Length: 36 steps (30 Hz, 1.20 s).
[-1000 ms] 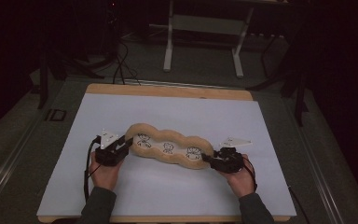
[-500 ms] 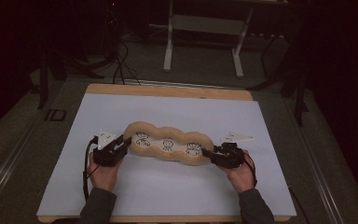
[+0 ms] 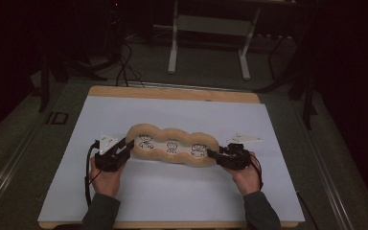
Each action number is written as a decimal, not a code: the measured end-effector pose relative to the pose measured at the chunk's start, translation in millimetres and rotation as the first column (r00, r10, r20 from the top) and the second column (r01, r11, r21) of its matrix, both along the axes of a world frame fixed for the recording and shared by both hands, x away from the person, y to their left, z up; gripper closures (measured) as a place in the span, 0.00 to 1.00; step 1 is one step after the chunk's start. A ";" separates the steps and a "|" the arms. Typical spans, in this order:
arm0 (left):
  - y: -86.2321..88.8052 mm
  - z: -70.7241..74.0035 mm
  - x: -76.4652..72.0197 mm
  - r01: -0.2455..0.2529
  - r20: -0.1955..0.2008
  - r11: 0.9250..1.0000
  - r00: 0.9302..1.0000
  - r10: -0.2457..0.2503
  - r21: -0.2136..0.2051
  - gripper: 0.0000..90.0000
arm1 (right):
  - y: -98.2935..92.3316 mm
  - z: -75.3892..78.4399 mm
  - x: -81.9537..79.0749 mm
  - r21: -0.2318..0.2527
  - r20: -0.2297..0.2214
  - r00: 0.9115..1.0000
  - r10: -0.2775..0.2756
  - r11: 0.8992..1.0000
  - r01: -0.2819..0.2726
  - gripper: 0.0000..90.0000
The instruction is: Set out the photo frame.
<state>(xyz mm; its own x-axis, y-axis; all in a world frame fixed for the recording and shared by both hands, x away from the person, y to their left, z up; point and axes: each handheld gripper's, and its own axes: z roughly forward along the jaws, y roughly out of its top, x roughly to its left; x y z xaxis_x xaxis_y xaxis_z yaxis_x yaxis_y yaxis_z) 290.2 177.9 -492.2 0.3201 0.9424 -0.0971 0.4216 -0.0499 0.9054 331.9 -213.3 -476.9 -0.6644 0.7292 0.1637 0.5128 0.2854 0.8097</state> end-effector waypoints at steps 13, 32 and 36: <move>-3.1 -2.0 -2.3 -0.016 0.004 1.000 1.000 0.016 0.010 0.79 | 2.2 -2.2 6.0 -0.024 0.012 1.000 -0.016 1.000 0.017 0.69; -7.7 -6.8 -2.8 -0.023 -0.001 1.000 1.000 0.023 0.019 0.78 | 1.2 -4.9 12.9 -0.037 0.035 0.999 -0.037 0.999 0.039 0.68; -8.6 -7.8 -3.5 -0.029 -0.001 0.999 1.000 0.029 0.023 0.77 | 1.6 -6.4 14.7 -0.043 0.038 0.999 -0.037 0.998 0.039 0.68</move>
